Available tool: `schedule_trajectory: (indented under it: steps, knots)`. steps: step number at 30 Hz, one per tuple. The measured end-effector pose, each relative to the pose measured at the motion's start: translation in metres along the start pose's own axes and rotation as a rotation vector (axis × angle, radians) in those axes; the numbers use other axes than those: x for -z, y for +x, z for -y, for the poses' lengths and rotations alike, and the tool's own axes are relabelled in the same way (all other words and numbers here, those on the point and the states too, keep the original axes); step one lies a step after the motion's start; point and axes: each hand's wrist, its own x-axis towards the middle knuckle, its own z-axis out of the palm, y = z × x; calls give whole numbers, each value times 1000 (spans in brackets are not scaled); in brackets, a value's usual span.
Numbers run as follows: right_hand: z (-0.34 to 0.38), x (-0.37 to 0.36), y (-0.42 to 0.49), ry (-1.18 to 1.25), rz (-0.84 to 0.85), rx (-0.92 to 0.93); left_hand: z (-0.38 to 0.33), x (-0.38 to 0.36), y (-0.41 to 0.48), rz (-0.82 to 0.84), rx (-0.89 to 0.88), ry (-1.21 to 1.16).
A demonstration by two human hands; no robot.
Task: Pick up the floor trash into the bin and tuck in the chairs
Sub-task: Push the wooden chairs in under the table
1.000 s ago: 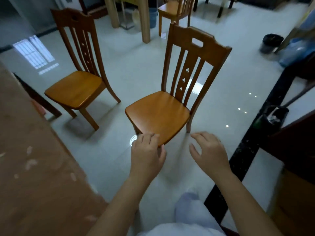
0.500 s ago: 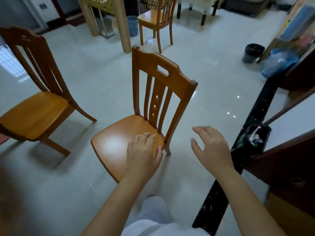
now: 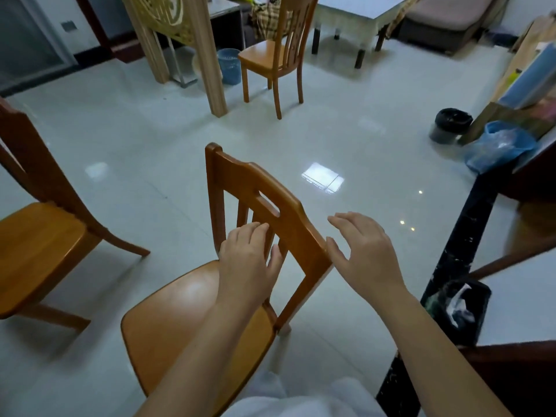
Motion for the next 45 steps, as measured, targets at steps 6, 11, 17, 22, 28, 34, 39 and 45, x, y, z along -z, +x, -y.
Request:
schedule_trajectory:
  steps: [6,11,17,22,28,34,39,45]
  knots:
    - [-48,-35,78,79,69,154,-6,-33,49,-15,180,33]
    - [-90,-61,149,178,148,430,-35,-62,81,-114,425,10]
    - [-125,-77,212,333,332,764,-94,-75,96,-232,830,-116]
    - [-106,-101,231,402,496,1032,-114,-80,96,-213,1023,-128]
    - [-75,-134,245,425,631,1297,-103,-95,112,-278,1061,-242]
    - [-61,-164,271,392,750,1482,-83,-113,121,-359,1091,-439]
    - [-35,-185,286,397,805,1685,-81,-120,120,-342,1159,-432]
    - [-12,-202,298,413,934,1920,-91,-130,135,-372,1314,-346]
